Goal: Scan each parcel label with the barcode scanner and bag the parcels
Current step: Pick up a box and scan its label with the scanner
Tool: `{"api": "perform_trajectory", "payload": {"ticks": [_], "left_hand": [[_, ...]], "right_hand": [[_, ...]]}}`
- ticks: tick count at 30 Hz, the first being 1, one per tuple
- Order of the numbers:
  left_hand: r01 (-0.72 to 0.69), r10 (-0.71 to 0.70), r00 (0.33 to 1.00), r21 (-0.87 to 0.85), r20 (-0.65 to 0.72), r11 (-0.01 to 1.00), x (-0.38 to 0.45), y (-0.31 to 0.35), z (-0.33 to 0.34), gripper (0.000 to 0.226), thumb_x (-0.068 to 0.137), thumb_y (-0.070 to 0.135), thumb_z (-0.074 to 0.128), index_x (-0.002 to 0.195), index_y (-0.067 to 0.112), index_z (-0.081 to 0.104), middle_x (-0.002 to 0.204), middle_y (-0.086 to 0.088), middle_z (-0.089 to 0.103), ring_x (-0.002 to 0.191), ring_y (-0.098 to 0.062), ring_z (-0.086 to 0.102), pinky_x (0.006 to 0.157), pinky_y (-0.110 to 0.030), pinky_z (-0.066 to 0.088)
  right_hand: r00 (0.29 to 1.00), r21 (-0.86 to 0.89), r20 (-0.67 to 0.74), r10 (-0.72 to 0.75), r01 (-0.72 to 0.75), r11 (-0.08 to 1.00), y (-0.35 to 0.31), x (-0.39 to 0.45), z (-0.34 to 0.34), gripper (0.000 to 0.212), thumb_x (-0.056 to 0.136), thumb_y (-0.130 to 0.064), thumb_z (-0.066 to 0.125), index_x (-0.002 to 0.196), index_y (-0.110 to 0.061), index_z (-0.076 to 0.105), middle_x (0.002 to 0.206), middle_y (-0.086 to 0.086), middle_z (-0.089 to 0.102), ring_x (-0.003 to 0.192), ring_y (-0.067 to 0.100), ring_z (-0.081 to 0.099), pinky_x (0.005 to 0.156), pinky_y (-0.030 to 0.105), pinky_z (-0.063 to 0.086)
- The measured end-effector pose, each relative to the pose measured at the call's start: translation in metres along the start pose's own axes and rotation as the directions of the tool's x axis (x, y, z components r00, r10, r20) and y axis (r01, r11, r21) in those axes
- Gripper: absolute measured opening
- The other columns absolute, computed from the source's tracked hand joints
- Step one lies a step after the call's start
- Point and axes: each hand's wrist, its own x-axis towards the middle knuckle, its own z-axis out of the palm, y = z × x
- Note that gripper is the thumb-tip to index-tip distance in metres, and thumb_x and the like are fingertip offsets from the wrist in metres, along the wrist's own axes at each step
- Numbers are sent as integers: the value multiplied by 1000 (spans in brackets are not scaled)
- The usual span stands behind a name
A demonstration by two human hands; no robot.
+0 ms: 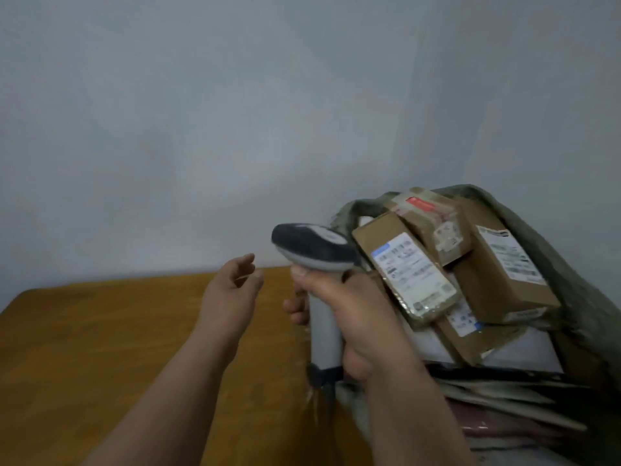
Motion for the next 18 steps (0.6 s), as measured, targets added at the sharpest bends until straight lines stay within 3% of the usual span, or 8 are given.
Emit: {"api": "perform_trajectory", "payload": {"ticks": [5,9,14,16,18], "left_hand": [[135,-135,991,7,-20,991,21,-54,-85,36,100,23,57,136,26,55,120,8,57,102,-8,54,80,-26,40],[250,-250,968,-9,-7,968,45,-88,-120,35,100,23,57,135,25,55,122,7,56,102,-9,52,82,-28,39],[354,-352,935,-48,51,934,88,-112,-121,34,101,24,56,135,23,56,129,2,57,115,-16,53,91,-33,37],[384,-379,921,-51,90,922,109,-120,-112,34,101,24,55,135,22,55,133,-1,56,120,-20,53,94,-34,38],[408,-400,909,-53,117,912,134,-126,-98,34,102,22,54,136,21,55,135,-3,56,123,-21,53,97,-34,39]], "right_hand": [[989,-171,-81,126,-139,975,58,43,97,13,81,-26,76,93,-24,69,74,-4,76,80,15,74,83,38,61],[975,-214,-146,169,-198,956,83,94,142,11,81,-20,68,91,-15,66,76,0,64,75,16,64,75,32,54],[924,-283,-322,206,-301,911,109,175,142,13,84,-22,69,79,-18,58,73,-1,56,67,14,53,59,28,41],[891,-286,-397,220,-348,893,122,210,128,16,84,-22,70,79,-18,56,76,-1,55,69,14,52,58,28,39],[854,-278,-465,235,-393,877,134,246,111,14,85,-18,70,92,-13,59,79,-1,53,73,18,54,63,29,44]]}}
